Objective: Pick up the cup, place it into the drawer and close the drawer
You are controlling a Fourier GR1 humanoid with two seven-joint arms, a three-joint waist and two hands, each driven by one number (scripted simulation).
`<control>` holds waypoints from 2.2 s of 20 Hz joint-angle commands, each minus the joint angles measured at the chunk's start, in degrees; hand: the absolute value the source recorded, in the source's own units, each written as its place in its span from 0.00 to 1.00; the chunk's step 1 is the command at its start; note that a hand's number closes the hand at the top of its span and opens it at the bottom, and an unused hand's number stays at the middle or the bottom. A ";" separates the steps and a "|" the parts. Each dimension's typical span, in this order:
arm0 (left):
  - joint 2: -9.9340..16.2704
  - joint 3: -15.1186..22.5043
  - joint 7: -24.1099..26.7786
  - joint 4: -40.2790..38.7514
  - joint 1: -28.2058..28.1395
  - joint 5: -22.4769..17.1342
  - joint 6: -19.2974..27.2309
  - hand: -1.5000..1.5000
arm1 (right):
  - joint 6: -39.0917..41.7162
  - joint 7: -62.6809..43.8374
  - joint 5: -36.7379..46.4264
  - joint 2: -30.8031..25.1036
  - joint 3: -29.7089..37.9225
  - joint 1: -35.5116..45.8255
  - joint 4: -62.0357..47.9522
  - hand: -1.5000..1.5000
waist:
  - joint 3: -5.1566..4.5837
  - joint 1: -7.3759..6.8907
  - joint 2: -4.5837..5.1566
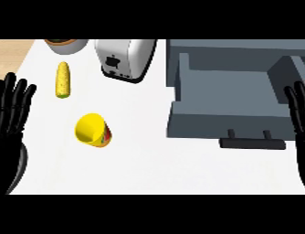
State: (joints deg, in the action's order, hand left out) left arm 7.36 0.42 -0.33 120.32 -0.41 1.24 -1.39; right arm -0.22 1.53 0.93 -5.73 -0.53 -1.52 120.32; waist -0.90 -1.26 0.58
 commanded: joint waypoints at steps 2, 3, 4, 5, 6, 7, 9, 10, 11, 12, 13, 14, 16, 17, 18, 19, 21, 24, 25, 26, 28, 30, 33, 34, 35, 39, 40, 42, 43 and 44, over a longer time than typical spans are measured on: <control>0.55 -1.31 -0.01 1.54 -1.39 -4.62 -3.42 0.00 | 1.25 -5.89 -1.41 -0.97 0.00 2.35 3.01 0.00 | 0.88 1.16 -0.66; 0.16 -1.18 3.10 -3.39 1.89 -5.75 -4.41 0.00 | 1.96 -5.46 -3.29 -1.61 1.73 4.99 0.39 0.00 | 0.87 1.29 -0.57; 0.42 0.09 3.38 -3.62 3.22 -6.43 -5.85 0.00 | 0.69 -2.17 0.64 1.67 -3.89 1.91 -0.49 0.00 | 0.87 1.36 -0.56; -0.20 1.24 3.33 -3.30 3.42 -7.11 -6.46 0.00 | 1.00 -0.18 -0.32 1.35 -1.93 0.69 -1.76 0.00 | 0.89 1.43 -0.56; 0.96 0.23 5.45 -8.43 6.04 -9.12 -8.98 0.00 | 0.94 -1.03 1.06 2.23 -4.86 -0.77 -0.48 0.00 | 0.86 1.83 -0.49; -4.08 2.30 -2.23 -7.77 4.78 -14.69 -6.41 0.00 | 3.99 -6.84 -6.49 1.18 -3.37 2.93 -0.89 0.00 | 0.85 1.88 -0.29; -3.49 1.91 -1.92 -6.58 1.78 -16.60 -8.09 0.00 | 2.73 -5.23 -4.02 2.85 -5.77 -2.06 1.59 0.00 | 0.88 1.56 -0.65; -3.45 0.64 -2.52 -7.42 4.44 -17.94 -7.82 0.00 | 2.45 -8.23 -5.93 1.45 -1.98 4.32 -1.27 0.00 | 0.88 1.26 -0.55; -5.05 2.61 -2.83 -10.68 6.88 -14.83 -5.68 0.00 | 1.76 -7.93 -4.22 3.23 -5.62 0.63 2.20 0.00 | 0.89 1.65 -0.58; -4.08 1.31 -2.41 -10.30 6.03 -16.37 -7.24 0.00 | 3.48 -6.91 -6.22 1.37 -2.03 3.25 -1.32 0.00 | 0.89 1.34 -0.57; -3.59 -0.43 -0.12 -13.21 6.68 -17.20 -8.35 0.00 | 4.56 -8.02 -9.76 -0.54 2.63 7.79 -3.85 0.00 | 0.89 1.27 -0.52; -5.32 3.04 -3.80 -8.12 5.14 -15.66 -6.08 0.00 | 4.33 -7.66 -8.40 -0.01 1.45 5.96 -3.29 0.00 | 0.90 1.24 -0.60; -2.79 -1.77 -2.15 -12.56 8.67 -18.13 -8.62 0.00 | 3.58 -9.21 -7.93 0.68 0.91 6.61 -1.54 0.00 | 0.89 1.30 -0.59; -5.93 2.82 3.10 -12.39 3.27 -14.13 -8.31 0.00 | 3.29 -4.55 -3.00 3.77 -5.64 -1.73 0.58 0.00 | 0.89 1.38 -0.62; -3.89 0.36 1.44 -12.44 4.64 -16.68 -10.11 0.00 | 2.36 -7.09 -4.34 3.39 -3.40 4.21 -2.12 0.00 | 0.89 1.24 -0.60; -7.20 4.77 -0.67 -10.86 6.52 -12.45 -5.06 0.00 | 2.29 -6.70 -3.26 3.28 -3.64 5.89 -4.69 0.00 | 0.90 1.23 -0.60; -4.47 1.46 -3.08 -8.45 4.48 -17.21 -8.02 0.00 | 4.39 -3.10 -6.65 2.21 0.38 4.71 -6.55 0.00 | 0.90 1.18 -0.60; -6.40 4.13 -4.30 -8.53 6.02 -13.00 -4.56 0.00 | 2.43 -6.73 -3.94 3.76 -3.03 5.90 -4.33 0.00 | 0.90 1.23 -0.62; -5.25 1.54 -0.82 -11.42 5.36 -14.42 -6.93 0.00 | 6.21 -8.80 -9.83 0.23 2.08 5.00 -1.49 0.00 | 0.90 1.31 -0.61; -5.42 1.14 -4.39 -13.47 11.85 -13.35 -4.14 0.00 | 6.90 -5.31 -8.01 0.56 0.82 4.22 -4.27 0.00 | 0.90 1.41 -0.59; -5.08 2.01 1.07 -14.84 4.47 -13.50 -8.41 0.00 | 4.21 -4.85 -4.79 2.87 -1.33 5.07 -4.93 0.00 | 0.89 1.25 -0.59; -4.65 -0.06 -2.43 -15.97 10.12 -14.20 -6.30 0.00 | 6.26 -6.39 -8.81 1.20 1.83 3.13 -2.44 0.00 | 0.90 1.41 -0.60; -3.03 -2.93 -1.92 -16.63 8.75 -16.76 -8.39 0.00 | 5.10 -7.65 -7.97 1.13 2.19 7.52 -4.37 0.00 | 0.89 1.31 -0.59; -4.06 -1.11 -1.08 -14.91 6.20 -14.86 -7.58 0.00 | 4.79 -10.56 -8.86 0.27 3.10 9.70 -2.92 0.00 | 0.89 1.25 -0.61; -6.54 2.44 -3.39 -12.87 4.99 -12.11 -4.32 0.00 | 4.06 -7.12 -6.68 1.72 1.83 8.80 -5.71 0.00 | 0.90 1.21 -0.61; -5.66 0.09 -1.10 -18.16 6.66 -12.95 -5.82 0.00 | 5.91 -3.64 -5.77 1.88 0.78 6.03 -6.50 0.00 | 0.90 1.31 -0.59; -3.97 -1.78 3.66 -21.64 4.70 -11.96 -8.03 0.00 | 2.04 -8.07 -4.42 3.55 -0.51 10.28 -5.22 0.00 | 0.88 1.23 -0.56; -4.23 -1.23 5.17 -21.24 0.93 -12.60 -9.51 0.00 | 3.50 -9.00 -5.73 2.96 -0.76 5.23 0.68 0.00 | 0.88 1.34 -0.62; -3.88 -0.49 3.47 -16.21 -3.31 -12.57 -9.55 0.00 | 4.69 -7.15 -5.19 2.72 -1.19 3.96 -1.10 0.00 | 0.89 1.18 -0.64; -3.23 -1.95 3.44 -17.36 -1.56 -13.31 -9.91 0.00 | 2.51 -8.44 -4.75 3.26 -0.12 8.94 -4.06 0.00 | 0.89 1.12 -0.61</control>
State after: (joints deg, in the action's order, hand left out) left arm 3.15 -0.26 2.01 103.06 0.30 -11.70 -9.99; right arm 3.64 -6.14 -4.61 -3.15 -0.61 5.22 117.36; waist -0.01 -0.04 -0.03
